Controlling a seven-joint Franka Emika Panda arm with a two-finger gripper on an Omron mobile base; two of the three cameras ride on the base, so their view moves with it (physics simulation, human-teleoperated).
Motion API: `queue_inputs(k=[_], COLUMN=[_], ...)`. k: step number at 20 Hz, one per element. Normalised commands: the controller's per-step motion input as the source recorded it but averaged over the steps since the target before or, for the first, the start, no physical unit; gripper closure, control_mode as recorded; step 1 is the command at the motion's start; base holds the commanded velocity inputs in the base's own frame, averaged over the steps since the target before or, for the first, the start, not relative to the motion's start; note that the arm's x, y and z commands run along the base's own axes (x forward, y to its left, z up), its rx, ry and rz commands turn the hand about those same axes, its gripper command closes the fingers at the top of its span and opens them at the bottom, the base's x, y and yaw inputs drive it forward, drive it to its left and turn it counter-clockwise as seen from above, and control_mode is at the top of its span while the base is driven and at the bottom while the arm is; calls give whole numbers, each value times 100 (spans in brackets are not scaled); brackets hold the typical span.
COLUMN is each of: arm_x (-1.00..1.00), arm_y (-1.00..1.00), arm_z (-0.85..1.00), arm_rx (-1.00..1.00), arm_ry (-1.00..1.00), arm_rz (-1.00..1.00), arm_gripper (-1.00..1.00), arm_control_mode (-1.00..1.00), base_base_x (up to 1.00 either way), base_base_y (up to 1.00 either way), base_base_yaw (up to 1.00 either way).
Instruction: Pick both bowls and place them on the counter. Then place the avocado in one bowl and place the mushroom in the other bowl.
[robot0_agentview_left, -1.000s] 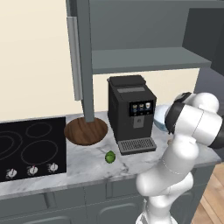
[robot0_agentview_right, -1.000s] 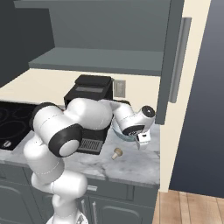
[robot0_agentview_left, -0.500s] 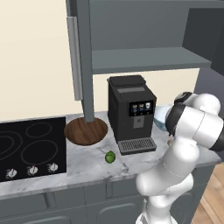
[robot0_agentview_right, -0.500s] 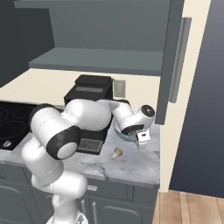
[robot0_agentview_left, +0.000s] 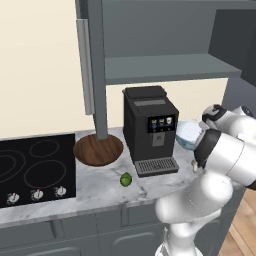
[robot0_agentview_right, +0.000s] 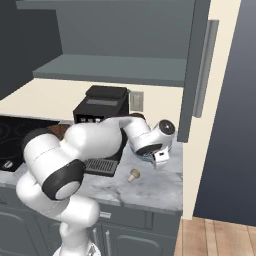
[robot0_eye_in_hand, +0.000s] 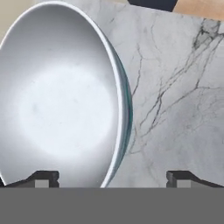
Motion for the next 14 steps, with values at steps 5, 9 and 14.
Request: queue_inputs(k=[5,9,14], arm_x=[-25,-51,-54], arm_y=[11,5,20], arm_z=[35,29,25], arm_rx=[-7,-9,-7], arm_ry=[-4,0,0], arm_rz=[0,3,17], arm_gripper=[-100,-100,-100], arm_control_mode=[-100,-100,-100], base_base_x=[0,0,0], base_base_y=[0,0,0], base_base_yaw=[0,0,0])
